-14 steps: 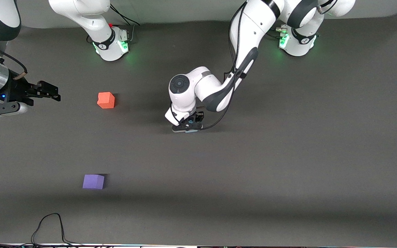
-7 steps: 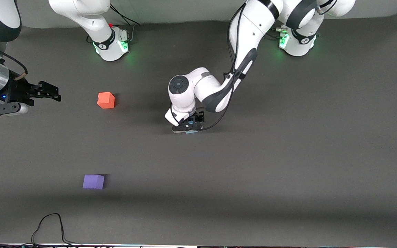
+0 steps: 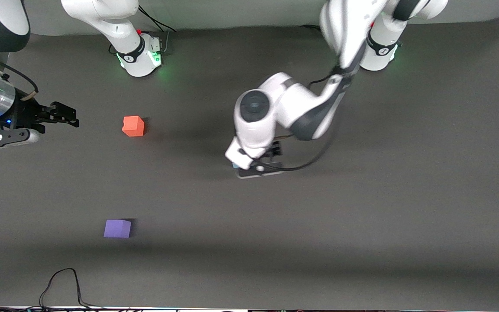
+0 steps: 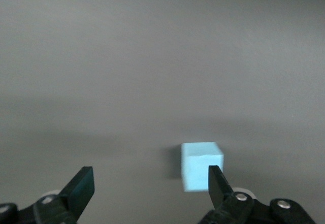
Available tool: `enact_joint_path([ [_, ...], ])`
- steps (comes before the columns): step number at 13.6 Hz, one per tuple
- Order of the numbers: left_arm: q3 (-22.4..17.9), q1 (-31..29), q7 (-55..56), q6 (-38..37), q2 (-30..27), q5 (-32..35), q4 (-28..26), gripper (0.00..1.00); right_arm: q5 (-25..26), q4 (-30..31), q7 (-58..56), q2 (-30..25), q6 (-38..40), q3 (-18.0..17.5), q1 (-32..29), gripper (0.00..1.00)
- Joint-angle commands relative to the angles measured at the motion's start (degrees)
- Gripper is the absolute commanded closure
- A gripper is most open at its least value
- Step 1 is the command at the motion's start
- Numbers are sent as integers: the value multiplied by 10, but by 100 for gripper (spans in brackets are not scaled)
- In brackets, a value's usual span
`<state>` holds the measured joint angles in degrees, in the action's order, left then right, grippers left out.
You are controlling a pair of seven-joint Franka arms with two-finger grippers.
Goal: Place blue block between orange and purple blocks
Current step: 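Set the blue cube down and open the left gripper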
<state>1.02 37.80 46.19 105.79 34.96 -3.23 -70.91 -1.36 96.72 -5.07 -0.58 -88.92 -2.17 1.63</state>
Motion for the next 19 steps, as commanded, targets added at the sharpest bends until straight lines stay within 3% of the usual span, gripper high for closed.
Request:
enact_joint_path([
  [1,6,-96,-116,-32,-150,-40,-147,0,-10,0,52,-9,5,0,53,0],
  [4,4,-207,-261,-101,-247,-49,-216,0,-63,-12,192,-4,-5,-1,148,0],
  [6,-3,-262,-318,-137,-277,-38,-219,0,-63,-42,295,25,-27,-1,235,0],
  [10,-8,-350,-430,-165,-315,-13,-220,0,-62,-88,364,89,-39,-1,321,0],
  [14,-7,-384,-467,-168,-346,8,-220,0,-56,-30,364,123,-130,0,364,0],
  [19,-1,-377,-458,-181,-357,26,-218,0,-34,87,382,181,-338,1,392,0],
])
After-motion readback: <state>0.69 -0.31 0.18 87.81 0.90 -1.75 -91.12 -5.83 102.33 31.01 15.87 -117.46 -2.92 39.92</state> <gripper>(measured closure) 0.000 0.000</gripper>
